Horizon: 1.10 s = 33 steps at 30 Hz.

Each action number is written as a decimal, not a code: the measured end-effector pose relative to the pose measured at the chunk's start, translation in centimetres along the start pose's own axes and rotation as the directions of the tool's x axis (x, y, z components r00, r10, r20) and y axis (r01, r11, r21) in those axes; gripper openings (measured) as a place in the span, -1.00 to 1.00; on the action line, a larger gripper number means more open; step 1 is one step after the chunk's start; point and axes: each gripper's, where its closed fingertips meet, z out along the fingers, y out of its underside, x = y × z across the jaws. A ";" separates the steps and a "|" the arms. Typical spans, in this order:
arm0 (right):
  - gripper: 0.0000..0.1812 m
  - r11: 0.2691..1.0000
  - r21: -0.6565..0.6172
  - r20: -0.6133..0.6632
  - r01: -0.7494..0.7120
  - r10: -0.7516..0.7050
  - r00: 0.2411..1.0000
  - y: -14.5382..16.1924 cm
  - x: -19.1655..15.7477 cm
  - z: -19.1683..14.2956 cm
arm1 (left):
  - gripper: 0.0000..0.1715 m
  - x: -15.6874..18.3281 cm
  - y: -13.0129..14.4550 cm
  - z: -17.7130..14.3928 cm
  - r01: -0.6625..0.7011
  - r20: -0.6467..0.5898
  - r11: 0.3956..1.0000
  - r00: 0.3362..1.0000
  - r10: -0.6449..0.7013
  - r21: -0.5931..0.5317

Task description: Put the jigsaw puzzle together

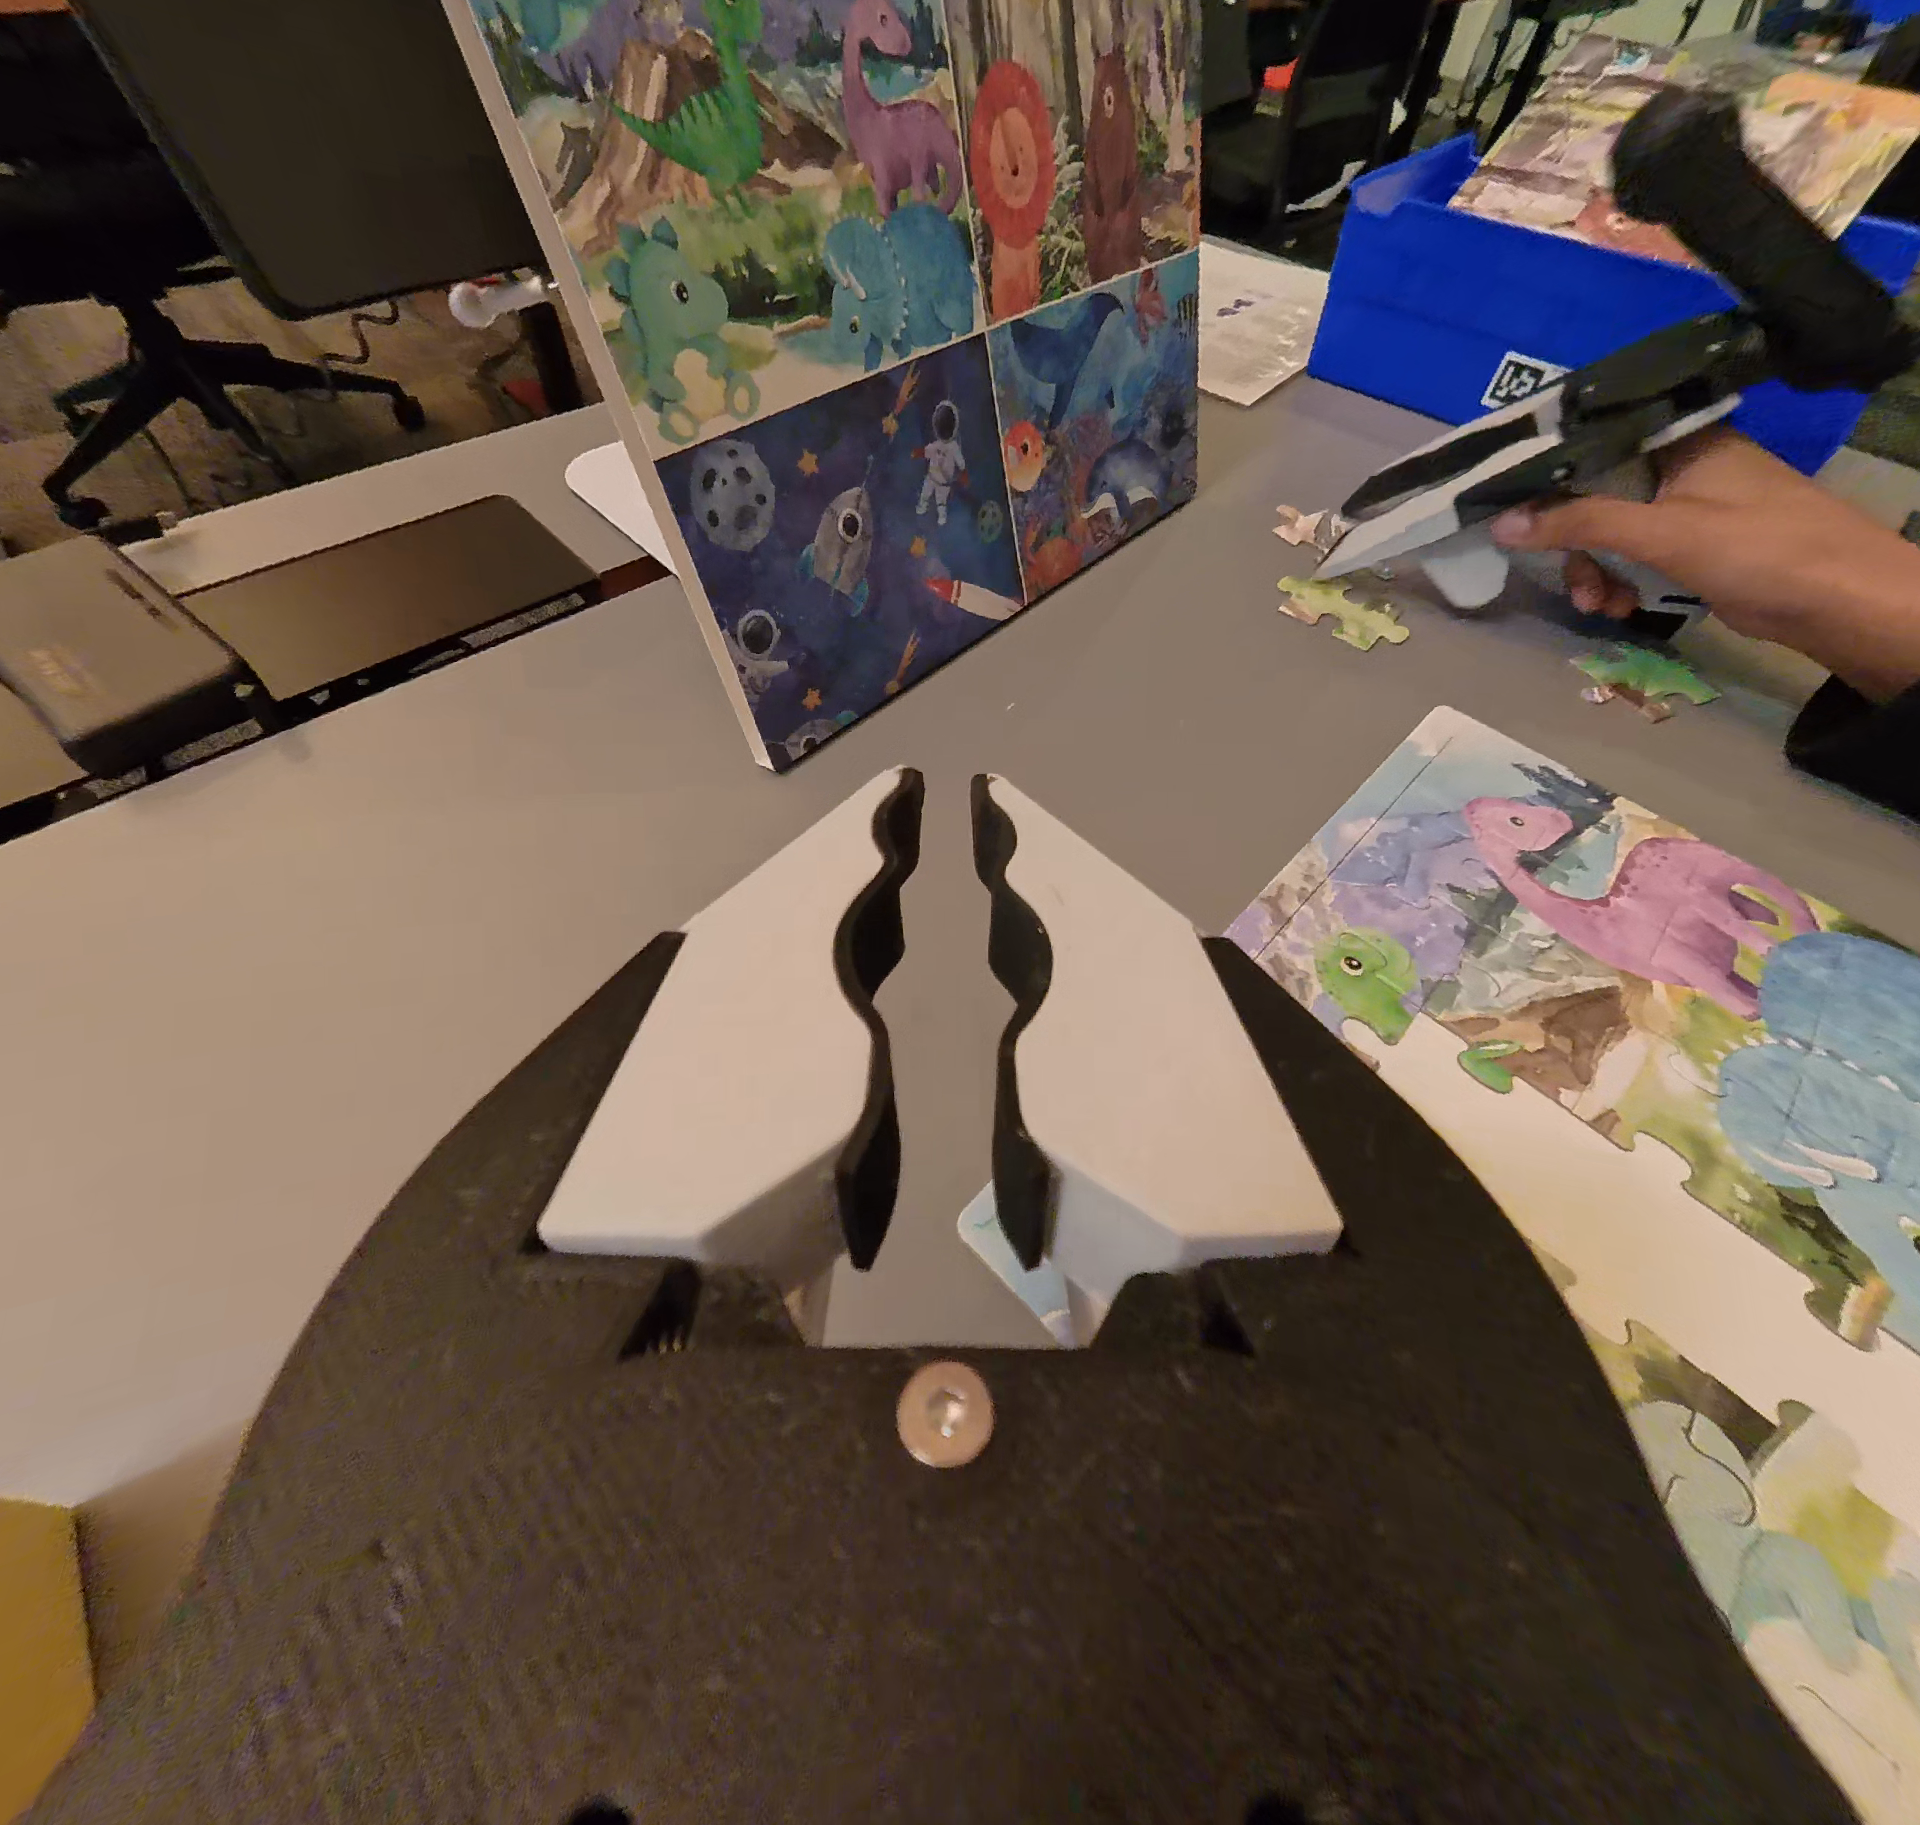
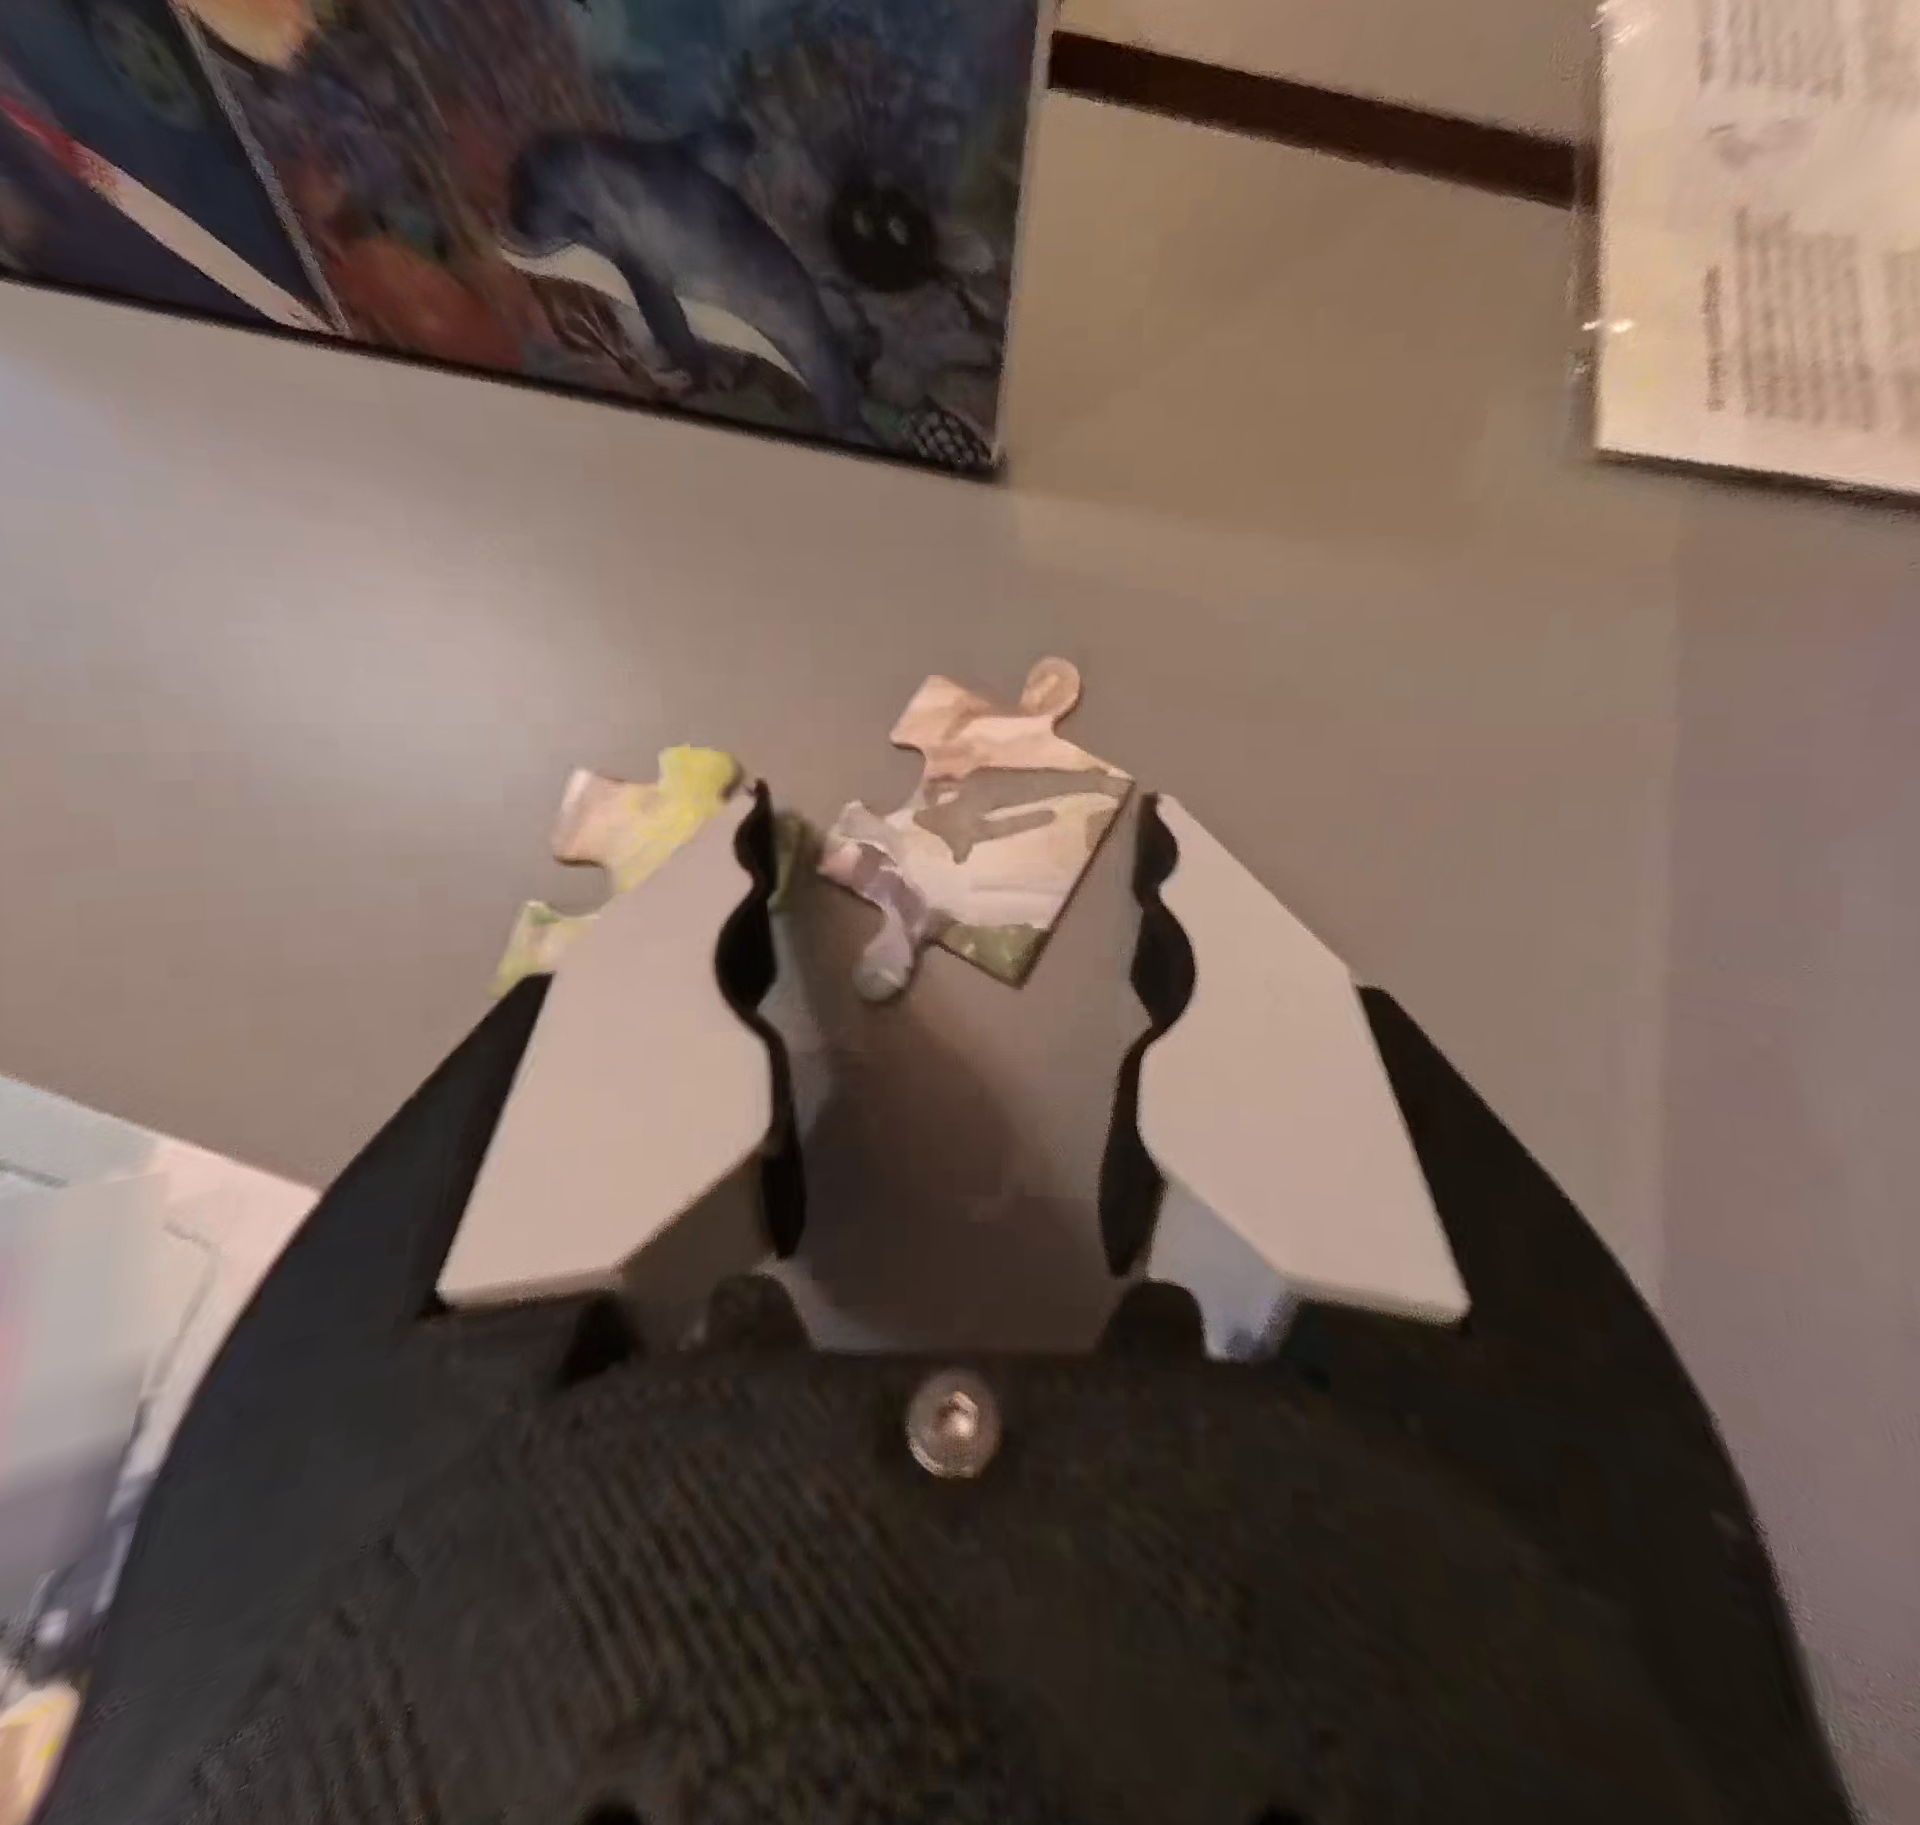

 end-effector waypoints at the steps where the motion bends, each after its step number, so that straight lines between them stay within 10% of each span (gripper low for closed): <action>1: -0.31 1.000 0.001 -0.022 0.015 -0.015 1.000 0.1 0.3 0.0 | -0.91 0.1 -0.1 0.0 -0.008 0.000 1.000 1.000 0.008 0.003; 12: -0.47 0.999 0.010 0.017 0.044 -0.044 0.999 0.7 0.3 -1.4 | -0.91 0.6 0.5 0.5 -0.082 0.021 0.996 0.996 0.083 -0.044; 17: -0.47 0.957 0.265 0.164 0.118 -0.165 0.973 -3.0 -4.2 -4.8 | -0.87 1.7 -0.1 0.4 0.009 -0.072 1.000 0.997 -0.008 0.010; 20: -0.47 0.863 0.481 0.292 0.151 -0.321 0.901 -5.7 -10.3 -8.7 | -0.55 4.4 -0.7 0.6 0.162 -0.287 0.986 0.947 -0.147 0.027; 24: -0.47 0.696 0.660 0.286 0.284 -0.582 0.761 -6.4 -19.0 -12.5 | -0.15 9.4 -1.8 -0.3 0.342 -0.628 0.938 0.717 -0.301 -0.060; 33: -0.47 0.334 0.692 -0.045 0.641 -0.865 0.499 -3.5 -27.9 -14.0 | -0.41 13.6 -0.9 -0.5 0.271 -0.733 0.948 0.610 -0.302 -0.165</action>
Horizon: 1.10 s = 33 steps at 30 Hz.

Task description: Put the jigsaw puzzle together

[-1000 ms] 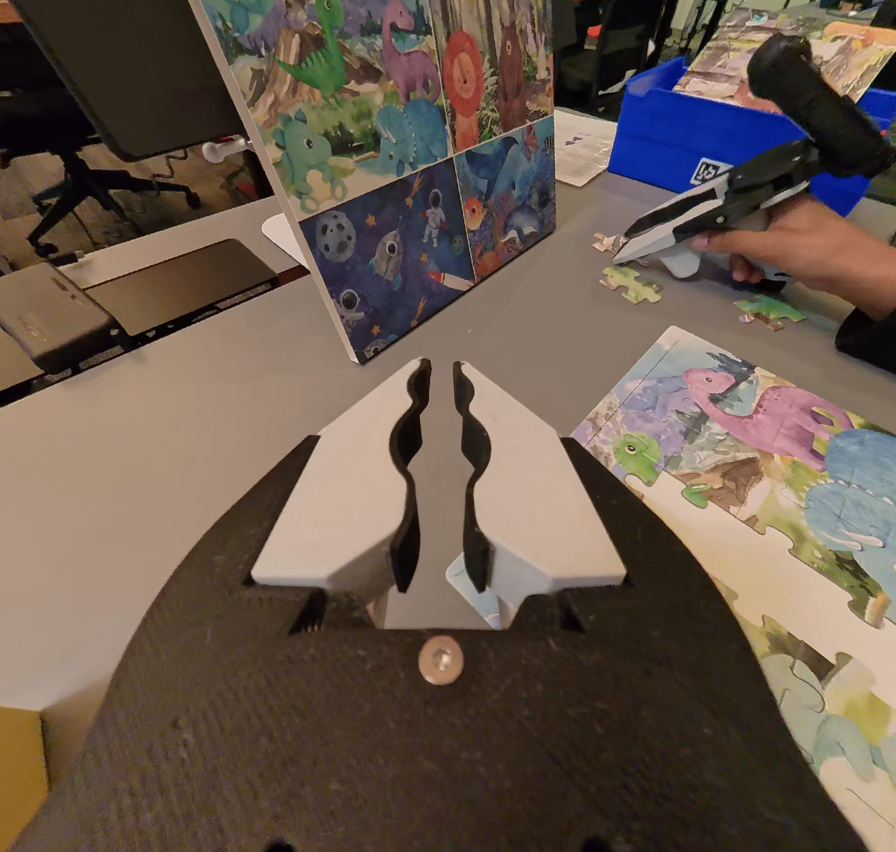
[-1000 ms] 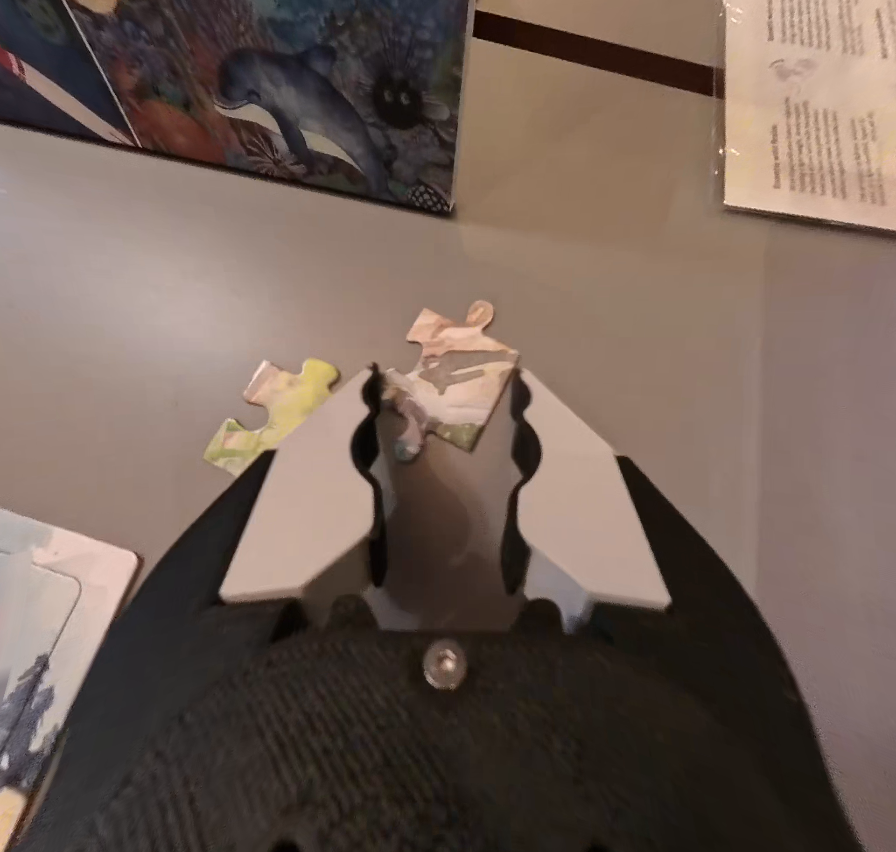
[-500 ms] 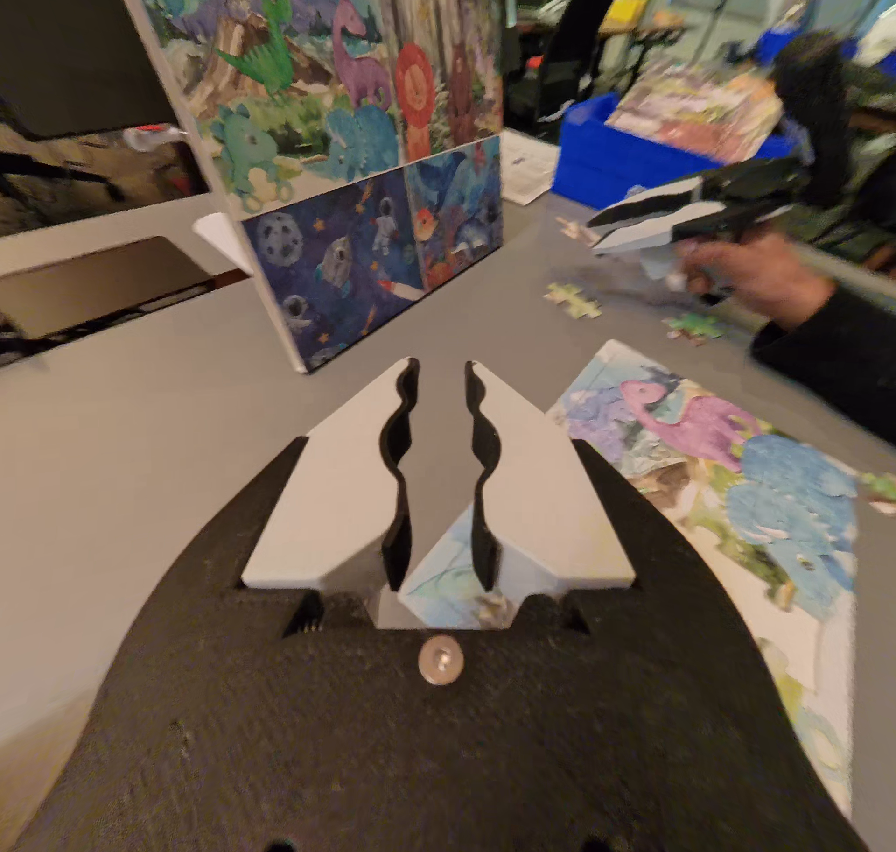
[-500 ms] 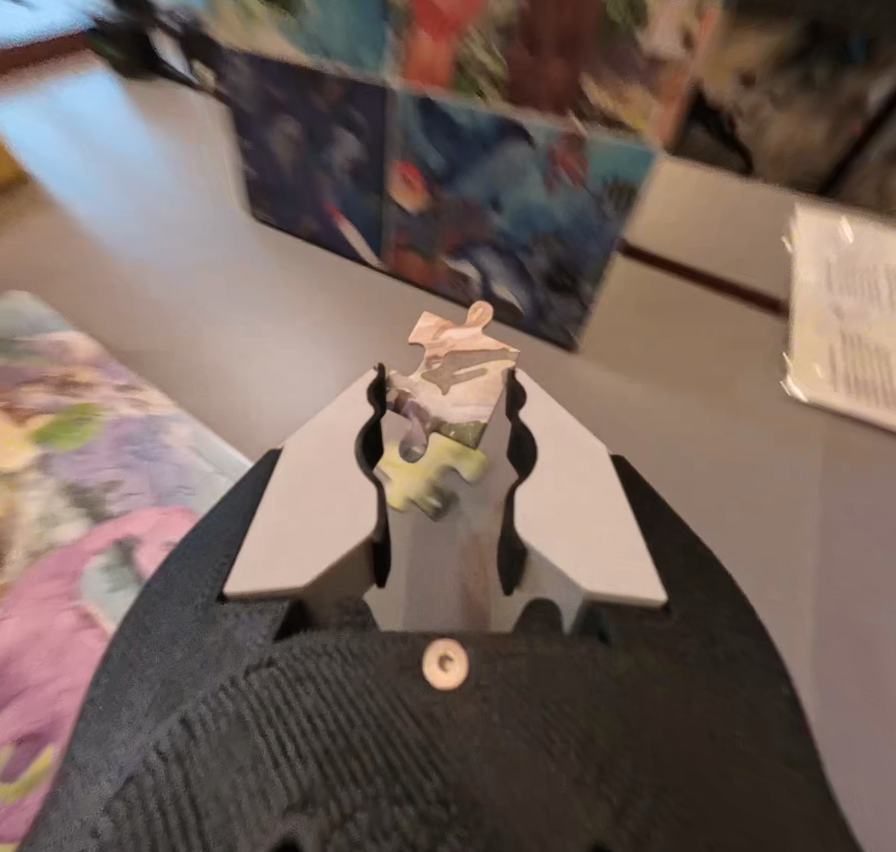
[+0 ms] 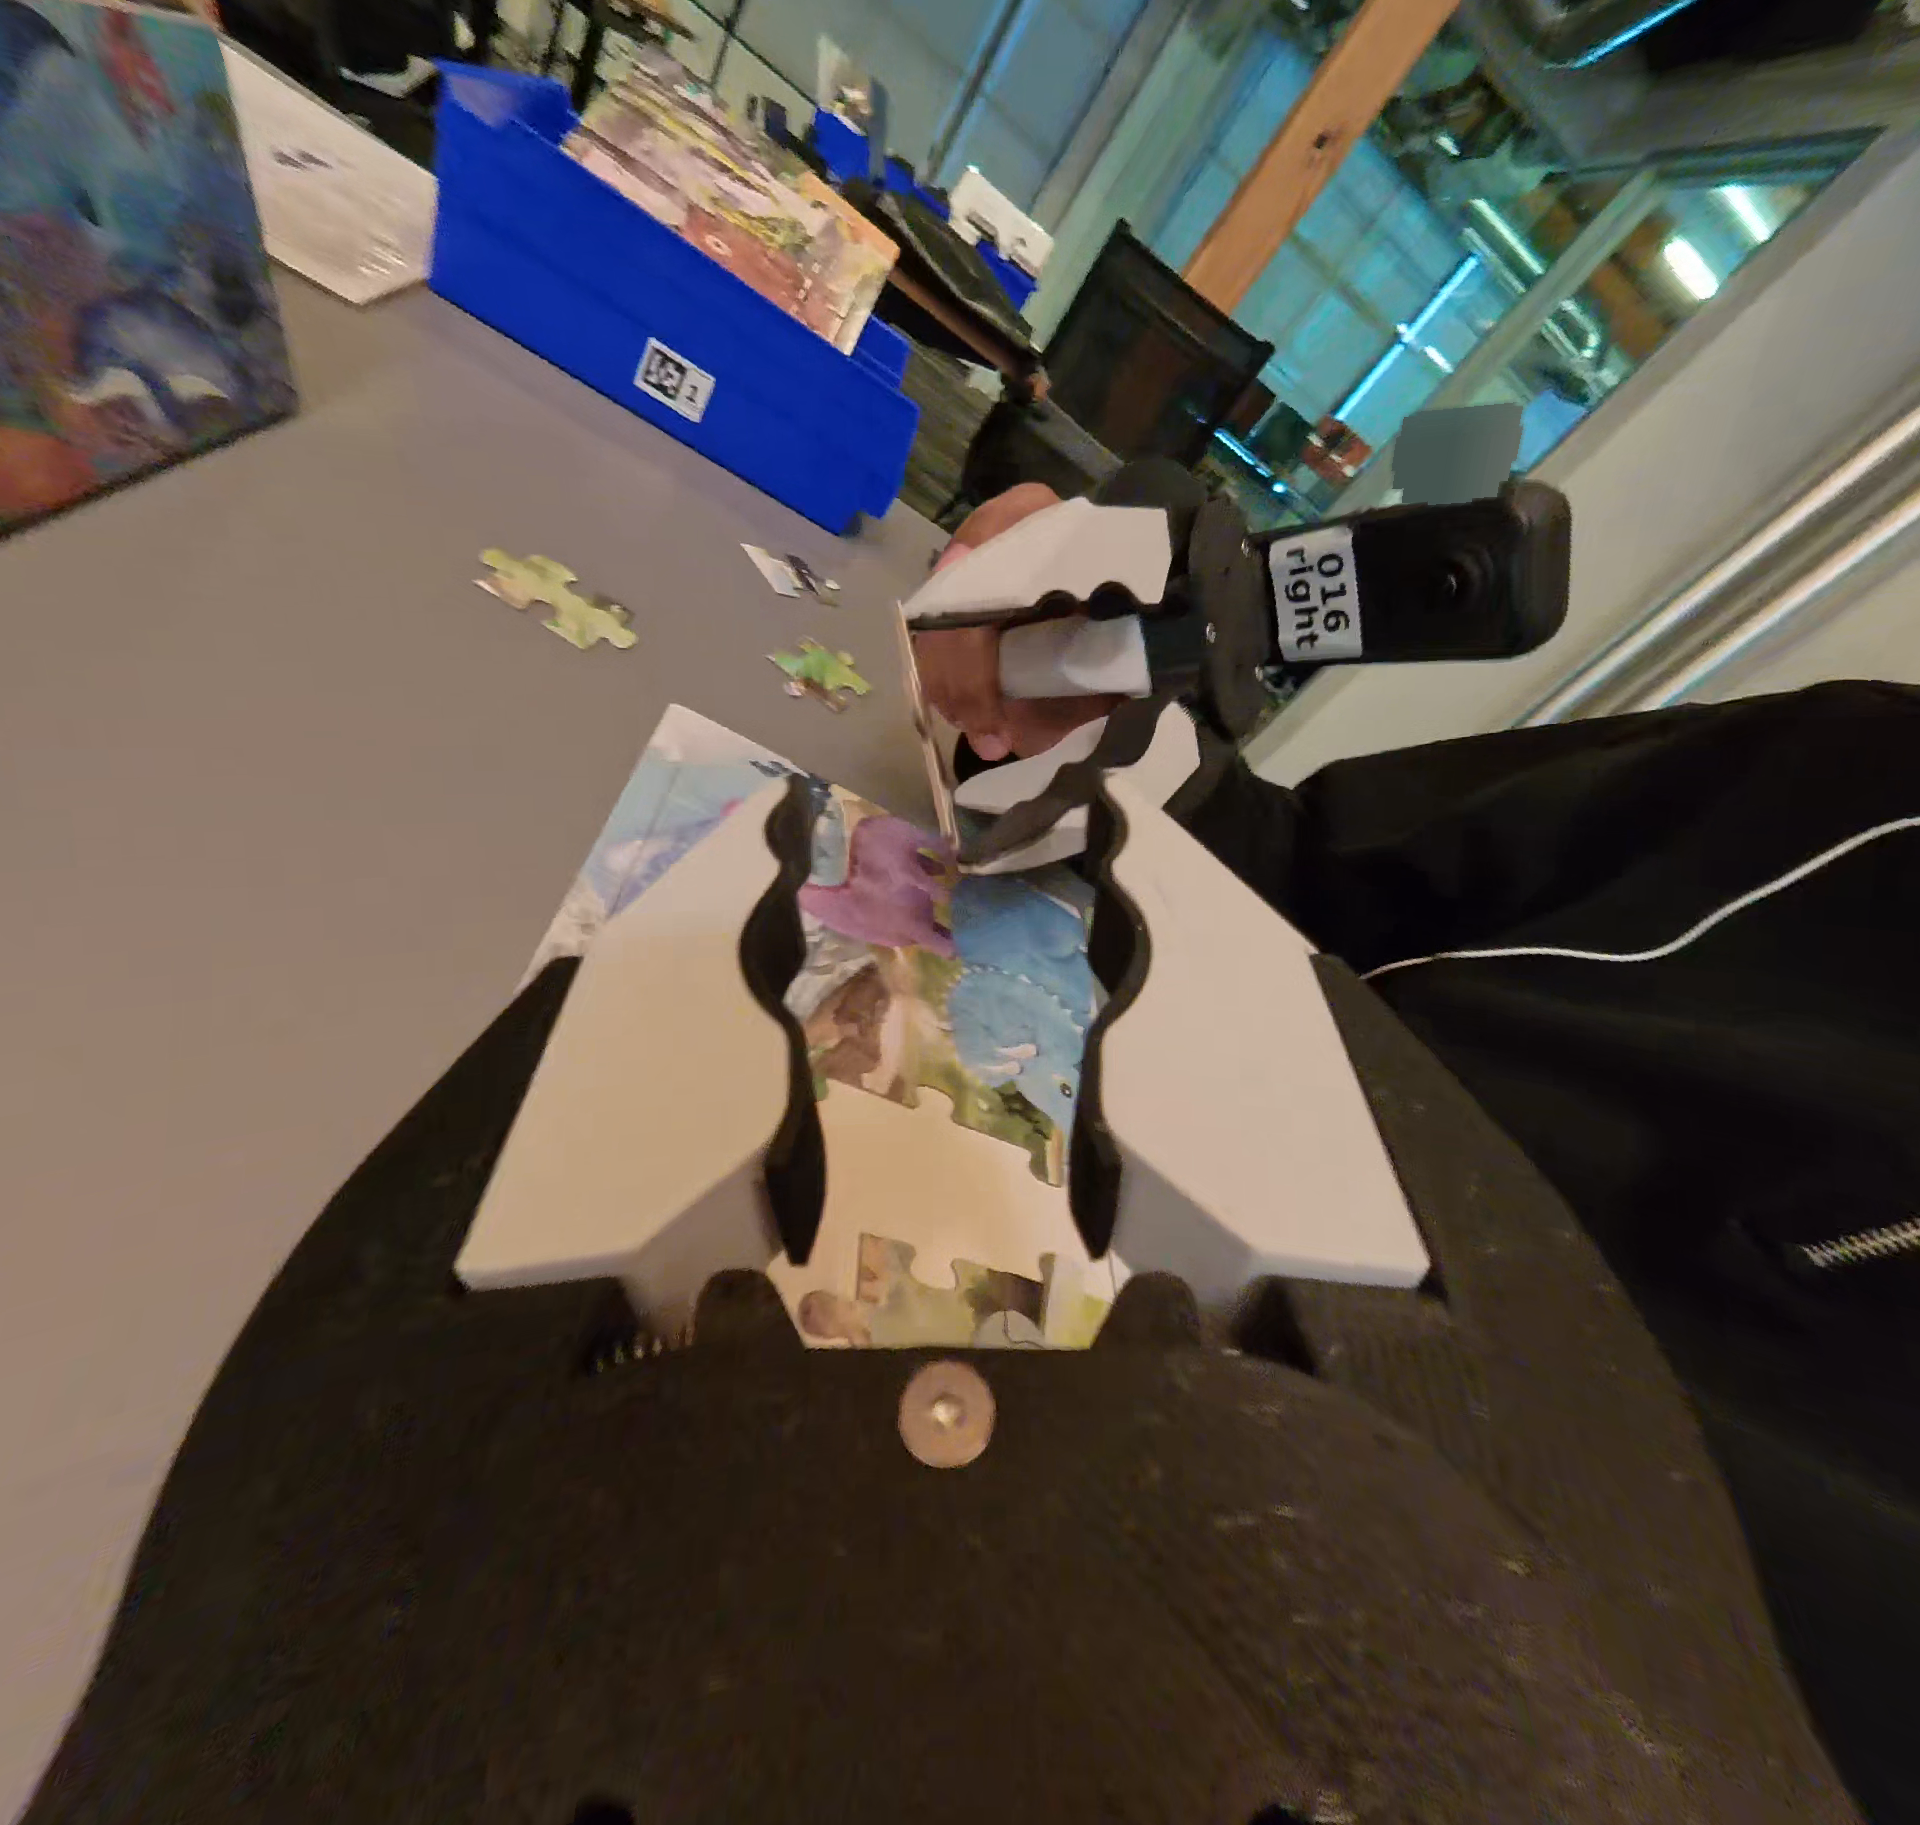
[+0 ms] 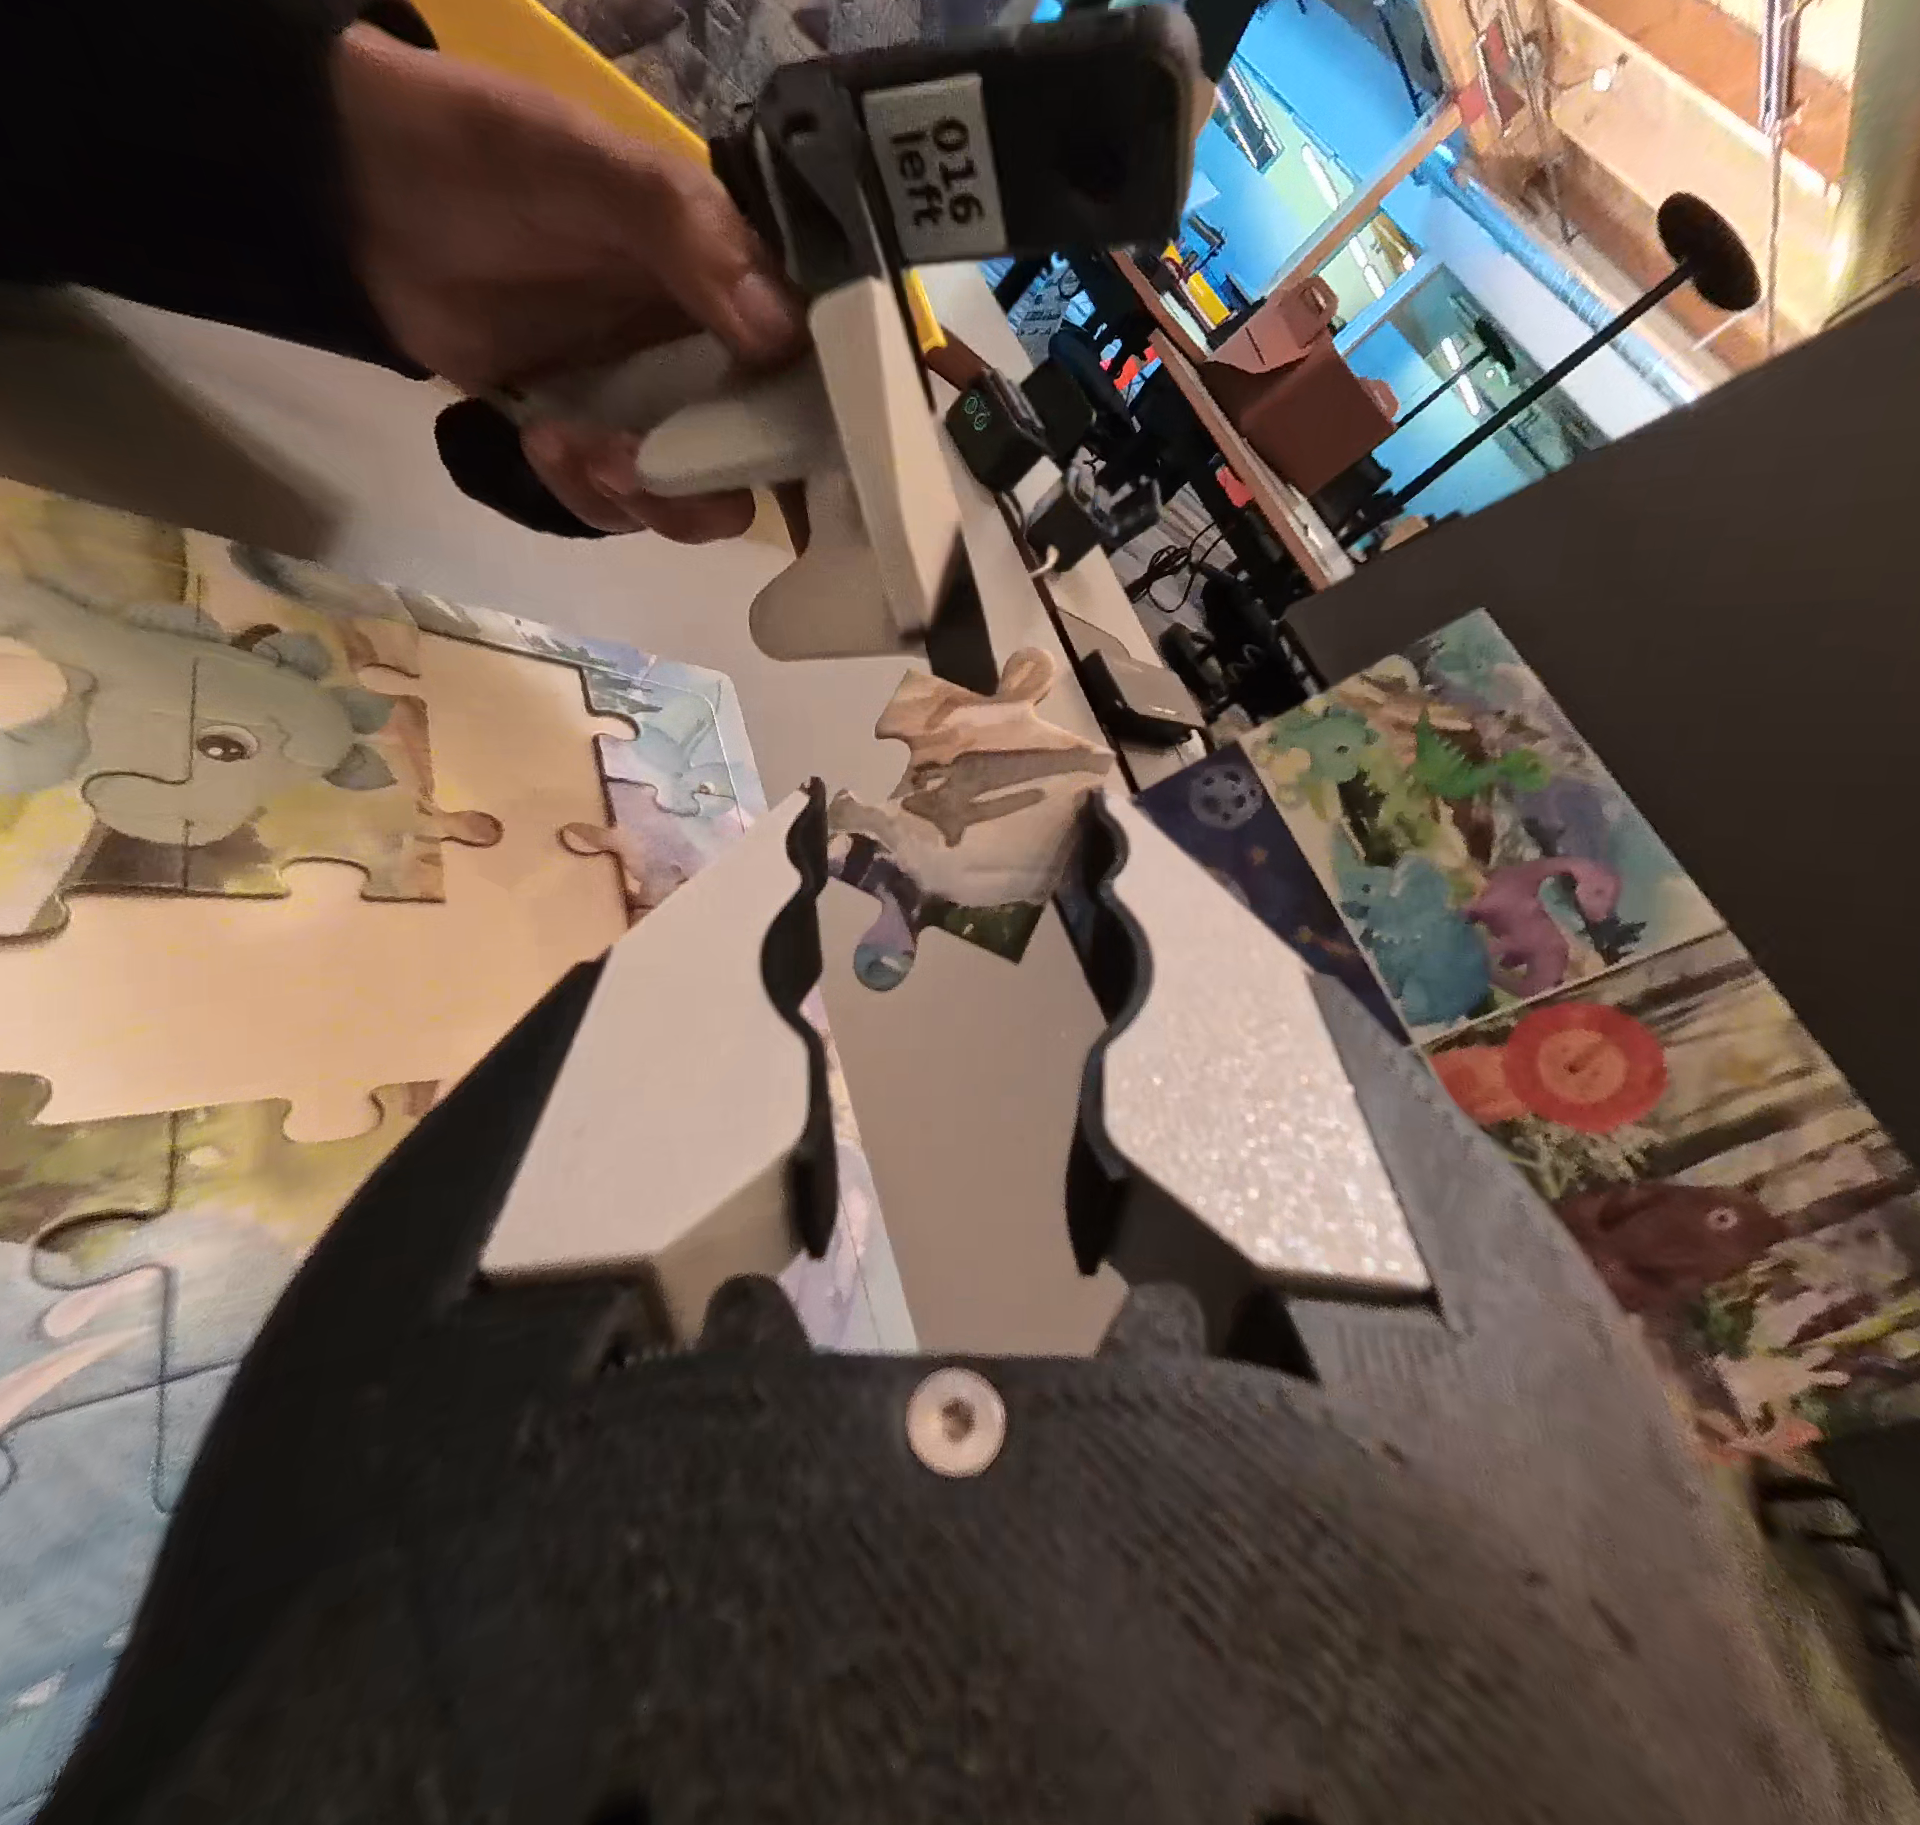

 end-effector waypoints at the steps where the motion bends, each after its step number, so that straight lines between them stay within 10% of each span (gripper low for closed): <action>1: -0.47 1.000 0.003 0.001 0.016 -0.016 1.000 -0.2 -0.2 0.0 | -0.48 0.1 0.1 0.2 0.007 -0.007 1.000 1.000 -0.007 -0.007; 8: -0.47 0.998 0.014 0.026 0.058 -0.058 0.998 -0.2 -1.1 -0.1 | -0.99 0.4 0.6 0.8 0.026 -0.032 0.999 0.999 -0.027 -0.031; 25: -0.79 1.000 0.006 -0.193 -0.011 0.012 0.981 0.7 3.0 -0.9 | -1.00 -0.6 1.1 0.7 0.068 0.013 0.997 0.998 -0.067 -0.046; 33: -0.44 0.960 0.132 -0.178 -0.246 0.267 0.947 -0.6 3.5 -0.5 | -1.00 -1.5 -2.6 -2.3 0.117 0.010 0.970 0.993 -0.122 0.215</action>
